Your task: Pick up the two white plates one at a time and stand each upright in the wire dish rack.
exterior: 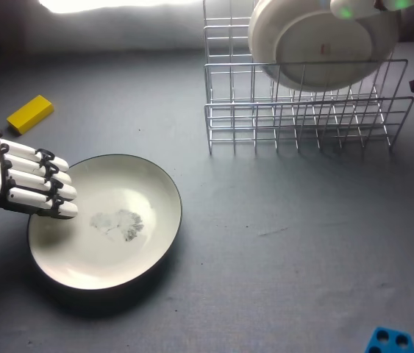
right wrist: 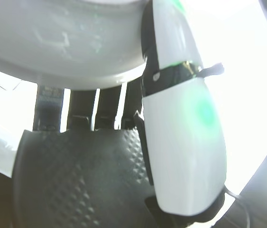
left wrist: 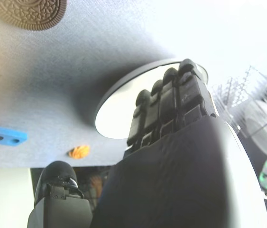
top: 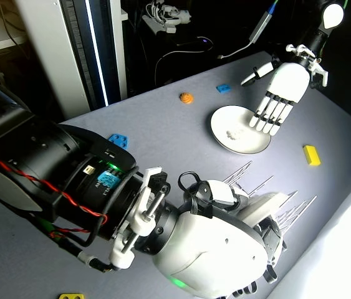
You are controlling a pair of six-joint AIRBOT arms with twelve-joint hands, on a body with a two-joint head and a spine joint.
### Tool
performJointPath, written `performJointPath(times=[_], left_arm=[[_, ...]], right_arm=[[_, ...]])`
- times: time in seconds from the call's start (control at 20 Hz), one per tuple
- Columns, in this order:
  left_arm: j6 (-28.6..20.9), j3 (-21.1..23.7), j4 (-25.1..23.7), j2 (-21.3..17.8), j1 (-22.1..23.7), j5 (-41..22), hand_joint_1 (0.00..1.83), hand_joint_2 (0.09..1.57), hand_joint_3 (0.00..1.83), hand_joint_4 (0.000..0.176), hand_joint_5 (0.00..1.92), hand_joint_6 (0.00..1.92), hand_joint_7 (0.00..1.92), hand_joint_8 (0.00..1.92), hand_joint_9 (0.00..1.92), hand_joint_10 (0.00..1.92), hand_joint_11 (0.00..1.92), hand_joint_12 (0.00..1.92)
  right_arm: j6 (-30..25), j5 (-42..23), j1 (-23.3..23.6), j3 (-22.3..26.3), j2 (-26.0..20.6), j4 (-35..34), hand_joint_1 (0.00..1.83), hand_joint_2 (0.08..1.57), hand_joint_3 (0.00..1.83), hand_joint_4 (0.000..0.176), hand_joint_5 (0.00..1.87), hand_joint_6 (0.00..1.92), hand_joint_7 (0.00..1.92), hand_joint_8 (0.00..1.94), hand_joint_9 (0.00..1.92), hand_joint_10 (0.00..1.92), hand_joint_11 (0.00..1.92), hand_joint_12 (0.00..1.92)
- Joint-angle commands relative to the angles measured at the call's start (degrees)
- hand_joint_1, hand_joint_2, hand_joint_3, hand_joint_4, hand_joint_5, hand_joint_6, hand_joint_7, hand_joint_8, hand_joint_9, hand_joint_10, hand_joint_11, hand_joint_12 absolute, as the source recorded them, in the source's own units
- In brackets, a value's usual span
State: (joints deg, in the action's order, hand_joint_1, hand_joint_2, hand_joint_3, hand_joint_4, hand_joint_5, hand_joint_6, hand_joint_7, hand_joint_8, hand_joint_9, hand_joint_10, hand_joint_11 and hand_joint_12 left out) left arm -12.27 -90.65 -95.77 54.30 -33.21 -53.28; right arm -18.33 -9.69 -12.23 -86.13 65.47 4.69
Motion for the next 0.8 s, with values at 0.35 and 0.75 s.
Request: performJointPath(times=[0.35,0.75], left_arm=[[-0.1,-0.5,2.3,0.2,0.0,-0.5,0.00,1.03,0.00,0.000,0.04,0.00,0.00,0.00,0.00,0.00,0.00,0.00],[-0.1,-0.5,2.3,0.2,0.0,-0.5,0.00,1.02,0.00,0.000,0.03,0.01,0.00,0.00,0.00,0.00,0.00,0.00]], right_arm=[[-1.0,-9.1,-0.9,-1.1,0.2,-1.7,1.24,1.08,0.00,0.023,1.02,0.92,1.11,0.79,1.32,0.03,0.85,0.98],[-0.3,-10.2,-2.0,-1.1,0.4,-1.7,1.12,1.18,0.00,0.000,0.83,1.20,0.87,0.30,0.99,0.01,0.49,1.15]])
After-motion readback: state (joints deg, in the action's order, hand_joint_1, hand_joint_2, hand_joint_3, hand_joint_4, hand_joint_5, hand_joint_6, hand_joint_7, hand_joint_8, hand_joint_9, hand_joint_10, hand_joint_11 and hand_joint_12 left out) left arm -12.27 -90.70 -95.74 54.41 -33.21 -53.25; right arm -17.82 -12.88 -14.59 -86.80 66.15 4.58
